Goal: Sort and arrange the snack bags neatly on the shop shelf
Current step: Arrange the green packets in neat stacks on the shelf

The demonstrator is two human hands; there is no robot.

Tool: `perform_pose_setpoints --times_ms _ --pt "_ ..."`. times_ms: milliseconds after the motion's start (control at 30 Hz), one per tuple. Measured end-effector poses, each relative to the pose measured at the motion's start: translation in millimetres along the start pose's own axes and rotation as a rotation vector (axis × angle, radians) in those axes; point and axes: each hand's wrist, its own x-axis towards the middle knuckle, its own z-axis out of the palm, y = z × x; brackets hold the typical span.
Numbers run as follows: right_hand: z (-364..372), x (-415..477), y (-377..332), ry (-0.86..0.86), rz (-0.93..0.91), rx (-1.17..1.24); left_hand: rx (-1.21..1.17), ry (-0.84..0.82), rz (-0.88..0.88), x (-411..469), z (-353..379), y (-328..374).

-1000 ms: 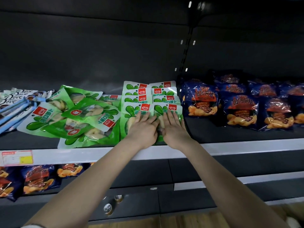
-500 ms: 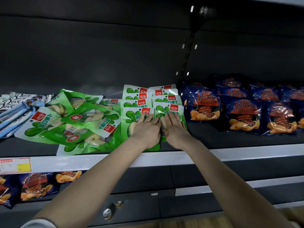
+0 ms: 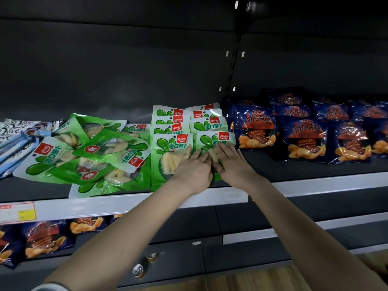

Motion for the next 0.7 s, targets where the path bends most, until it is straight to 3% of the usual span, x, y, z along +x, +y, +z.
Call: perform_pose_setpoints --times_ms 300,500,700 --pt "4 20 2 -0.034 0.002 -0.058 -0.009 -0.004 -0.038 9 3 -4" --pt "5 20 2 0.062 -0.061 -0.050 -0.037 0.041 -0.067 8 3 -4" --pt "-7 20 -13 0.283 -0.170 -0.020 -0.066 0.135 -0.153 -5 -1 -11"
